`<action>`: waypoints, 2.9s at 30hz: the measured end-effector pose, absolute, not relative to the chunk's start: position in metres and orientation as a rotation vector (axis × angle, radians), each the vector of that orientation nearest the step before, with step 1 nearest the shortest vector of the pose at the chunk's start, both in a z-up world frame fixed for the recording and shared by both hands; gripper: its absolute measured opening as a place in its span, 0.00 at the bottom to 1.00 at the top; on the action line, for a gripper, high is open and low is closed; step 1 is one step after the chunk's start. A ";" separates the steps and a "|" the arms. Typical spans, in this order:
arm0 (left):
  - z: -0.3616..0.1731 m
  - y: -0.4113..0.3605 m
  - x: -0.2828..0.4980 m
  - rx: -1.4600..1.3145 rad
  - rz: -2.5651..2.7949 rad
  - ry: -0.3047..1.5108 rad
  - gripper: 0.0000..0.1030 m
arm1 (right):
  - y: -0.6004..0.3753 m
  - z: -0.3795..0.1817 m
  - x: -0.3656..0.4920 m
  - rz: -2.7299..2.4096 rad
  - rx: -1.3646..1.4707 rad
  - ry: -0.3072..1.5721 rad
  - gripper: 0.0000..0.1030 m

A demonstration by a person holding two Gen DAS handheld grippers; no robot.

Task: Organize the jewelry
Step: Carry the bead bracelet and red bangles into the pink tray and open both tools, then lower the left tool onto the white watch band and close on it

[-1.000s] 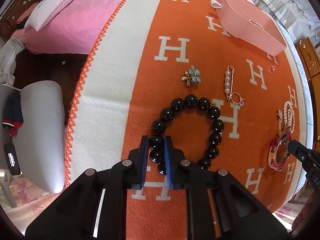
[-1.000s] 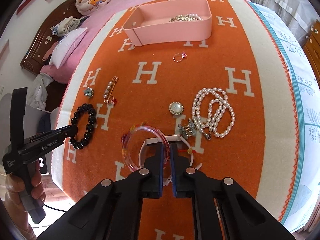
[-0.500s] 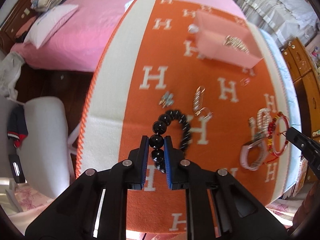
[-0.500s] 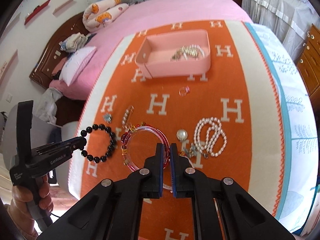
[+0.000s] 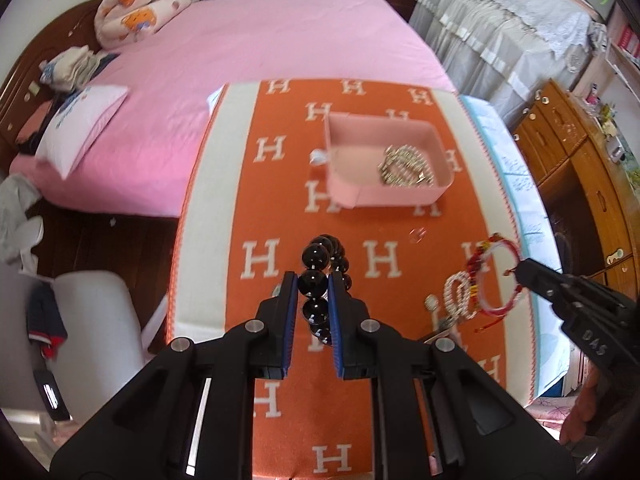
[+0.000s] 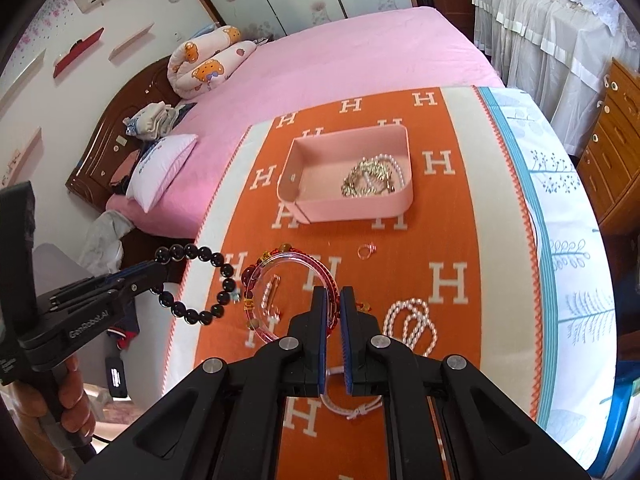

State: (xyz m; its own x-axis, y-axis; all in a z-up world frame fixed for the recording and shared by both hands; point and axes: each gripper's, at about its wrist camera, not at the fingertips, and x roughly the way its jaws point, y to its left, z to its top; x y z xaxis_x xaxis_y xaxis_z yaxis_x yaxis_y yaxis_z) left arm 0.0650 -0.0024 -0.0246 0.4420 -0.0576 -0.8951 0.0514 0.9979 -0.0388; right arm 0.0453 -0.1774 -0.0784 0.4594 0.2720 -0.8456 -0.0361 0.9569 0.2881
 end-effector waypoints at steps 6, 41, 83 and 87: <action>-0.003 -0.020 0.088 0.038 -0.120 1.074 0.12 | -0.179 -0.069 0.067 0.182 0.251 1.068 0.06; -0.127 -0.052 0.283 0.120 -0.288 1.196 0.37 | -0.169 -0.193 0.319 -0.020 0.361 1.178 0.09; -0.040 -0.028 0.081 -0.033 -0.187 1.131 0.44 | -0.148 -0.072 0.096 0.103 0.071 1.064 0.68; -0.039 -0.039 0.061 -0.025 -0.212 1.129 0.44 | -0.160 -0.072 0.072 0.087 0.073 1.068 0.71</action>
